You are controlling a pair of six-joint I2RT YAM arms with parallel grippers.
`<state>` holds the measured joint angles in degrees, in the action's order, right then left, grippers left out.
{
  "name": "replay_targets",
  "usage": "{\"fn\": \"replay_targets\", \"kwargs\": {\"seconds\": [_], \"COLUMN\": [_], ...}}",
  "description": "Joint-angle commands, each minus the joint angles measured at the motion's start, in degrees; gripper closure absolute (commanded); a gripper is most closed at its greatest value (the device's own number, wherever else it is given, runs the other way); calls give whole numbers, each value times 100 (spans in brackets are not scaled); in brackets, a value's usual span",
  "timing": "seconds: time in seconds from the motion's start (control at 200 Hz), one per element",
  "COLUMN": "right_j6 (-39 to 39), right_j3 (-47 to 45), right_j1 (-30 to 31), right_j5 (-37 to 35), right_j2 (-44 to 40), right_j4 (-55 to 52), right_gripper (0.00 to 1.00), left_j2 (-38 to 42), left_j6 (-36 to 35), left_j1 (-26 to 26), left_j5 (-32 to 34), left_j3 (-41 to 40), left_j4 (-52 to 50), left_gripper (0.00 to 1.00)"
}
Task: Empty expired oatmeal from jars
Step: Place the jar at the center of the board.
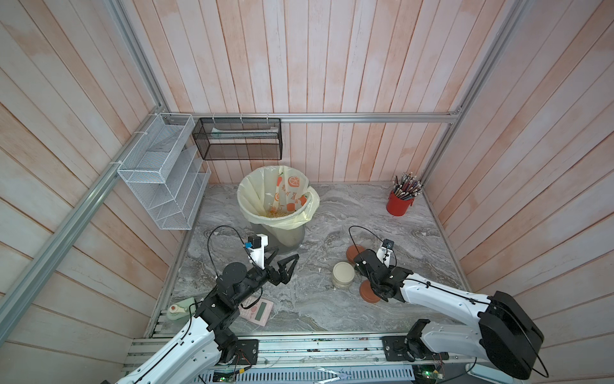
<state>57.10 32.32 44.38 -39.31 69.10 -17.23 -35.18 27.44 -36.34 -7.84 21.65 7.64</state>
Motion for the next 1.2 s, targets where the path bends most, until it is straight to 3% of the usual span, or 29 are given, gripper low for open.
{"fn": "replay_targets", "kwargs": {"seconds": [0.0,0.34,0.855,1.19], "right_j6": [163,561,977,-39], "right_j3": [185,399,1653,2200], "right_j1": [144,510,1719,2136], "right_j5": [-29,-330,-896,-281], "right_j2": [-222,-615,-478,-45], "right_j4": [-368,-1246,-2747,-2437], "right_gripper": [2,2,2,2], "left_j2": [116,134,430,538], "left_j6": [76,196,665,915], "left_j1": [-18,-22,-23,-23], "left_j5": [192,355,483,412], "left_j3": [-107,-205,-367,-411], "left_j4": [-101,-94,-417,-757], "left_gripper": [0,0,0,0]}}
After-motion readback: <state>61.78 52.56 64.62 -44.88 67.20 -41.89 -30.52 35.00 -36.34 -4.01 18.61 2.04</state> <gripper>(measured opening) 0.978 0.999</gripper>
